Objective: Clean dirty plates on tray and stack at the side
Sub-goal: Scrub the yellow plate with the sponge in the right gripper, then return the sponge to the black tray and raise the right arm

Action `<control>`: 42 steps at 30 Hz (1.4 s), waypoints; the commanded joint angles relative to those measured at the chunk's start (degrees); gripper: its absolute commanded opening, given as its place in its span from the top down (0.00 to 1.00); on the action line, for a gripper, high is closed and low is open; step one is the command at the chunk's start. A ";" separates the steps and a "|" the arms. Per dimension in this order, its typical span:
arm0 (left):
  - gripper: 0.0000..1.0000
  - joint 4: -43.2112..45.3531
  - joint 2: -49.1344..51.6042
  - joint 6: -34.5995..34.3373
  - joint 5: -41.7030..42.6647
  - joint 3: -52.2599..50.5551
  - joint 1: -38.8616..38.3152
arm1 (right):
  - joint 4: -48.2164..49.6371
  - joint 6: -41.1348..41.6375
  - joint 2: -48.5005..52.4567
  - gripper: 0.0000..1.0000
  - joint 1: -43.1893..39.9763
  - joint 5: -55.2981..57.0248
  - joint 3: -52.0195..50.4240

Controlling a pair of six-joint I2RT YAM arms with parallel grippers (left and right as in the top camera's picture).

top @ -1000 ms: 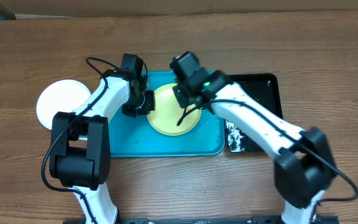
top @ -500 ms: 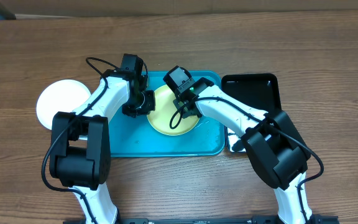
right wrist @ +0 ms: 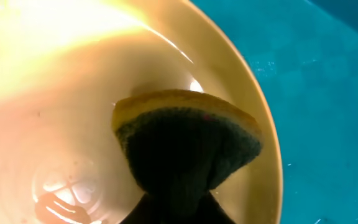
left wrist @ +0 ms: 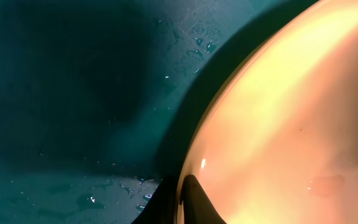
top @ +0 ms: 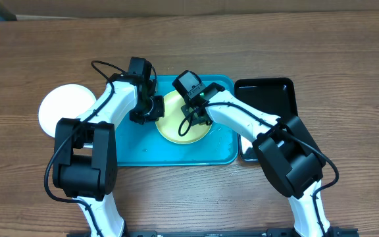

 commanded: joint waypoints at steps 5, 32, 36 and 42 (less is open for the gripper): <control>0.92 -0.07 1.27 1.33 -0.33 -0.39 -0.39 | -0.94 1.70 4.39 0.96 -0.22 -20.92 -0.92; 0.66 -0.13 1.27 1.33 -0.35 -0.39 -0.37 | -33.83 -1.49 -6.45 0.96 -29.94 -25.86 15.30; 0.61 0.04 1.27 1.33 -0.35 -0.39 -0.37 | -34.75 -0.92 -6.43 0.96 -33.46 -24.24 11.85; 0.65 0.68 1.27 1.31 -0.35 -0.35 -0.37 | -29.83 -0.92 -6.43 0.96 -34.45 -23.43 2.21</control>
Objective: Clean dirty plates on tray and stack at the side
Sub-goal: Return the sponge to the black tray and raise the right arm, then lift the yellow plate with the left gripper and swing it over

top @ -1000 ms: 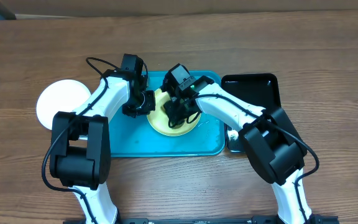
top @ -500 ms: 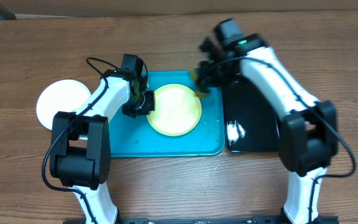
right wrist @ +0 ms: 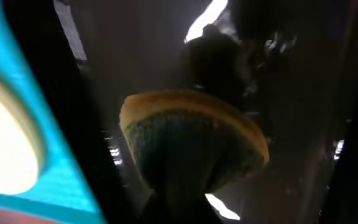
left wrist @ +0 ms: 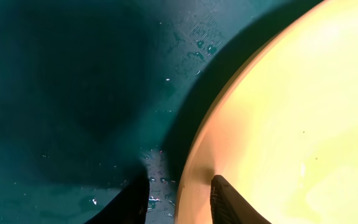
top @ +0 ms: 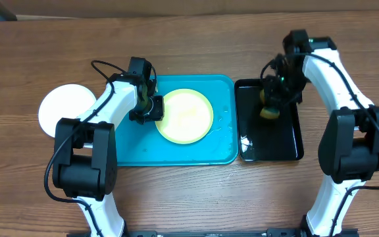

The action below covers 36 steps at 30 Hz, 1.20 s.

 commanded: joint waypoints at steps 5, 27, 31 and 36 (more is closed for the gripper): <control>0.61 0.35 1.22 0.87 -0.20 -0.20 -0.37 | 6.23 -0.50 -1.20 0.82 0.79 0.76 -8.11; 0.96 -13.46 -1.16 -1.77 -2.64 18.58 -1.46 | -10.51 -0.52 -1.36 0.00 -20.06 -0.68 19.65; 0.96 -19.54 -1.16 -1.77 -9.51 29.38 -3.91 | -7.78 -0.52 -1.36 0.00 -21.84 -0.68 19.65; 0.96 -22.58 -1.16 -1.81 -19.91 38.25 -9.94 | -4.98 -0.52 -1.36 0.00 -22.14 -0.70 19.65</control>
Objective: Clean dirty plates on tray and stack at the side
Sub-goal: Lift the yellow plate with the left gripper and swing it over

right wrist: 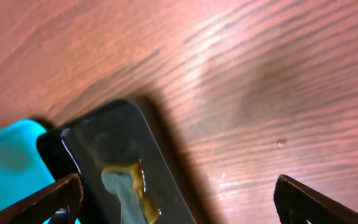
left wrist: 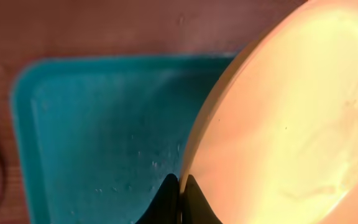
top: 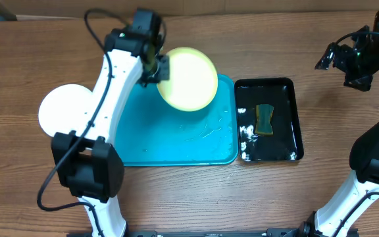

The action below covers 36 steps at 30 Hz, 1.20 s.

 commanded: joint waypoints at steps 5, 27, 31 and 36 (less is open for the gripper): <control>0.96 0.59 -1.22 -2.34 -18.29 7.63 -13.51 | 1.42 0.11 -0.92 0.00 -0.28 -0.24 0.85; 0.96 19.34 -1.09 19.39 -76.98 7.61 -46.93 | 1.40 0.11 -0.92 0.00 -0.28 -0.24 0.85; 0.96 22.36 -1.09 21.29 -77.33 7.61 -47.65 | 1.40 0.11 -0.92 0.00 -0.28 -0.24 0.85; 0.96 23.43 -1.09 20.22 -76.52 7.61 -47.23 | 1.40 0.11 -0.92 0.00 -0.28 -0.24 0.85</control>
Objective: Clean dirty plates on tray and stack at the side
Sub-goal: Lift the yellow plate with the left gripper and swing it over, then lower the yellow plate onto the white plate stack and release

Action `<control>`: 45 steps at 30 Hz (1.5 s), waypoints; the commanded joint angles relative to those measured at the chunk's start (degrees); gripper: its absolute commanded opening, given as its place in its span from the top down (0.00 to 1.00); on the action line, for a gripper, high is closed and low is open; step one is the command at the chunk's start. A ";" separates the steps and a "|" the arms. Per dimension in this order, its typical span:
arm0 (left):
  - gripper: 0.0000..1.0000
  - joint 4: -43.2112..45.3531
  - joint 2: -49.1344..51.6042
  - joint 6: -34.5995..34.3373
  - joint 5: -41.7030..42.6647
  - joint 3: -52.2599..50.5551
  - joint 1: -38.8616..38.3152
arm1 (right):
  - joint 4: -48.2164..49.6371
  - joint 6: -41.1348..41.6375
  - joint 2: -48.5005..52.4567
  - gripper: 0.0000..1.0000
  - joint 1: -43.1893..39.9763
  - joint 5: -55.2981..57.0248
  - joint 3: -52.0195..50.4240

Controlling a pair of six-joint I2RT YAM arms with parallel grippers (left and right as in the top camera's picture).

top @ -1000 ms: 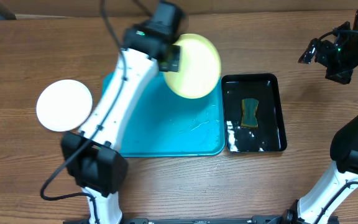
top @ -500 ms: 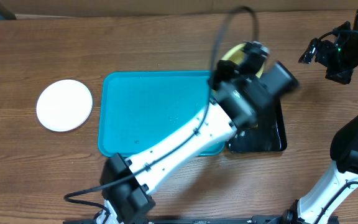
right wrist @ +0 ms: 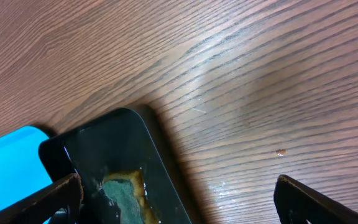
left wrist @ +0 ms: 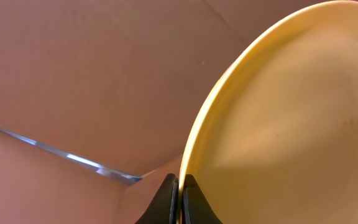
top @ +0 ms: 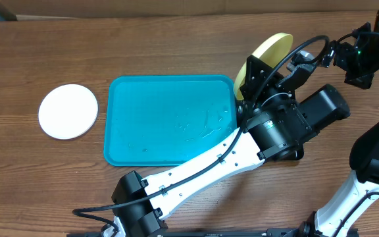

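The yellow plate (top: 266, 50) is held on edge, high above the table and close to the overhead camera. My left gripper (left wrist: 180, 198) is shut on its rim, and the plate (left wrist: 284, 118) fills the right of the left wrist view. The teal tray (top: 143, 125) lies bare and wet. A white plate (top: 68, 110) sits on the table left of it. My right gripper (right wrist: 179, 202) stands open above the table at the far right (top: 355, 63). Below it the sponge (right wrist: 122, 193) lies in the black tray (right wrist: 107, 140).
My raised left arm (top: 275, 128) covers the black tray and the teal tray's right edge in the overhead view. Bare wooden table (top: 176, 46) surrounds both trays. A small crumb (right wrist: 281, 151) lies on the wood right of the black tray.
My left arm has risen with the yellow plate, from over the teal tray's back edge to high up over the tray's right end. The right gripper has barely moved and stays open.
First my left gripper pinched the plate's rim on the teal tray while the right rubbed it with the sponge. Then the left stood open at the rim and the right held the sponge over the black tray. Later the sponge lay there, and the left held the plate aloft.
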 commanded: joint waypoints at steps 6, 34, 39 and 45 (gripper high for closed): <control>0.96 -6.86 -1.05 -10.67 20.31 1.25 3.67 | 0.22 0.13 -0.92 0.00 -0.22 -0.24 0.85; 0.96 -39.65 -1.03 -27.06 74.60 1.18 84.76 | 0.20 0.13 -0.92 0.00 -0.22 -0.22 0.85; 0.96 -39.30 -1.03 -27.04 74.58 -0.31 94.77 | 0.20 0.13 -0.92 0.00 -0.20 -0.22 0.85; 0.96 -35.69 -1.03 -27.04 74.64 -4.50 99.67 | 0.20 0.13 -0.92 0.00 -0.22 -0.22 0.85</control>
